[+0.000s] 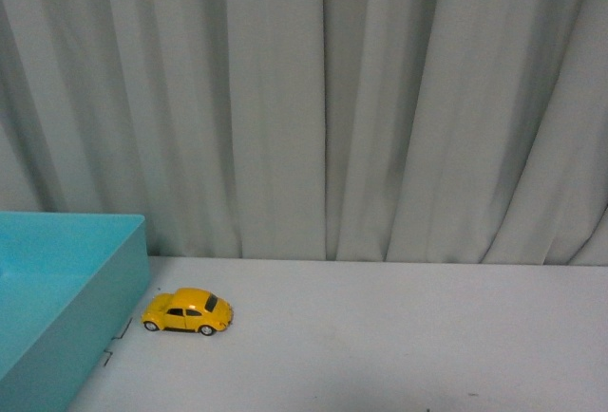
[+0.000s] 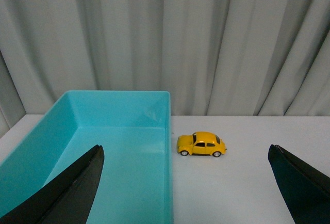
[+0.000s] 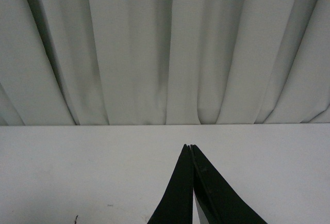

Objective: Wind up and store yellow beetle toy

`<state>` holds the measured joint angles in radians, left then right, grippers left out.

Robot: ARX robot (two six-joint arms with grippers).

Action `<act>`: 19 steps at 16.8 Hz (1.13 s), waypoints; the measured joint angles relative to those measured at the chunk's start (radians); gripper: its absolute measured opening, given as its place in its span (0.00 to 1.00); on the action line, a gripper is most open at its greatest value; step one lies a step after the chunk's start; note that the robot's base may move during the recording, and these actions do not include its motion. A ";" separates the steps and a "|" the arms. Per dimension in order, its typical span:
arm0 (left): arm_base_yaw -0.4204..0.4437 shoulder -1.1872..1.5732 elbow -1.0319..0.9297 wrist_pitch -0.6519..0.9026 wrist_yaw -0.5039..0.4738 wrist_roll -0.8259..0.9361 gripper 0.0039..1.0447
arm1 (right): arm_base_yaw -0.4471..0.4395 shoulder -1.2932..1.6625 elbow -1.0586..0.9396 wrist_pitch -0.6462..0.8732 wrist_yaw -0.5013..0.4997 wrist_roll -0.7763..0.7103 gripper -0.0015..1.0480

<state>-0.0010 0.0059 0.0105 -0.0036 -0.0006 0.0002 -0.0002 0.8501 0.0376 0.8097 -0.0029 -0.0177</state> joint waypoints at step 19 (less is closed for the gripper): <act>0.000 0.000 0.000 0.000 0.000 0.000 0.94 | 0.000 -0.589 -0.027 -0.548 0.000 0.003 0.02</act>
<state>-0.0010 0.0059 0.0105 -0.0036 -0.0006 0.0002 -0.0002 0.2607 0.0105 0.2615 -0.0029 -0.0151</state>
